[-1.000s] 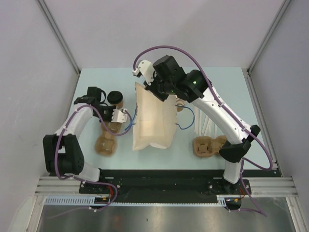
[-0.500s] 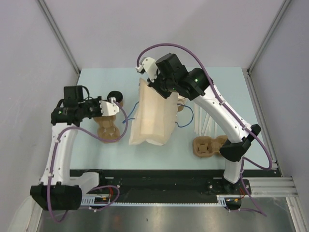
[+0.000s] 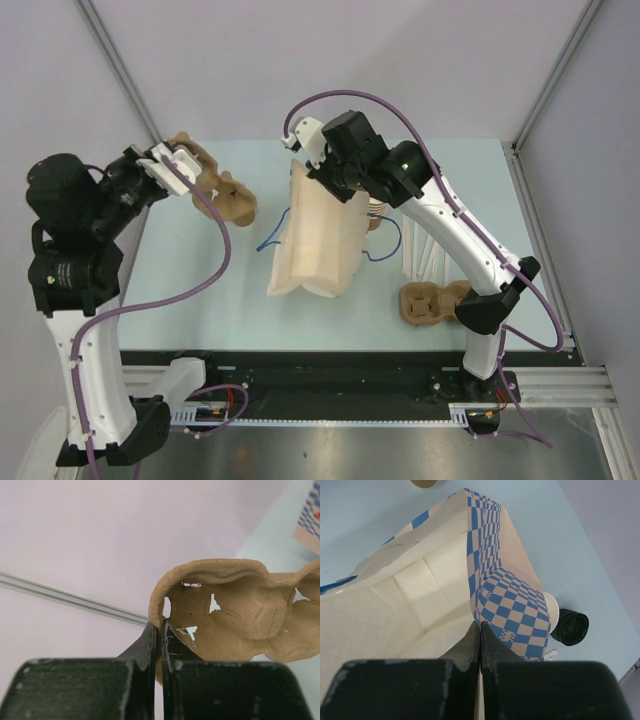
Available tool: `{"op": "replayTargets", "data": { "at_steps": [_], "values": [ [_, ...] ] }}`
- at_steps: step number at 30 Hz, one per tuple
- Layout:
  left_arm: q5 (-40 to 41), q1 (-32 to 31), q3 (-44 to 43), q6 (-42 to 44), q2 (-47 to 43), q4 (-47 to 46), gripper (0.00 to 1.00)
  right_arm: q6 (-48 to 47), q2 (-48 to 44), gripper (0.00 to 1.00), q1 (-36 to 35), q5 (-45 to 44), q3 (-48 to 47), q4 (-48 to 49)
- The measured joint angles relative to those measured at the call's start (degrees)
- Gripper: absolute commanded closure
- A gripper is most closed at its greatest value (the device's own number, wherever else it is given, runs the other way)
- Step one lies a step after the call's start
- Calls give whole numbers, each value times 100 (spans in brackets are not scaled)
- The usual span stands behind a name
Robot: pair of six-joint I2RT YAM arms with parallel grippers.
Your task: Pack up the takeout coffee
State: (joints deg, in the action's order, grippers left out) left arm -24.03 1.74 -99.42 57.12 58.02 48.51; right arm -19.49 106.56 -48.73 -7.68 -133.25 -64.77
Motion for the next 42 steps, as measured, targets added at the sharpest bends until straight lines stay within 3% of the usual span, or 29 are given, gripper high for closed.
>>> {"op": "replayTargets", "data": {
  "at_steps": [7, 17, 24, 29, 37, 42],
  "values": [
    [33, 0, -951, -717, 94, -315, 100, 22, 50, 100, 0, -70, -13, 39],
    [-929, -66, -2020, -1770, 334, -391, 100, 68, 382, 100, 13, -111, -168, 116],
    [-1115, -715, -2221, -1805, 590, -160, 100, 140, 415, 100, 26, -129, -328, 116],
    [-743, -1711, -2046, -1480, 634, 15, 100, 151, 415, 100, 15, -125, -330, 114],
    [1220, -4347, -1034, -433, 391, -197, 100, 173, 415, 100, -149, -96, -350, 111],
    [2568, -5595, -129, 293, 219, -590, 100, 173, 428, 100, -249, -85, -417, 111]
  ]
}}
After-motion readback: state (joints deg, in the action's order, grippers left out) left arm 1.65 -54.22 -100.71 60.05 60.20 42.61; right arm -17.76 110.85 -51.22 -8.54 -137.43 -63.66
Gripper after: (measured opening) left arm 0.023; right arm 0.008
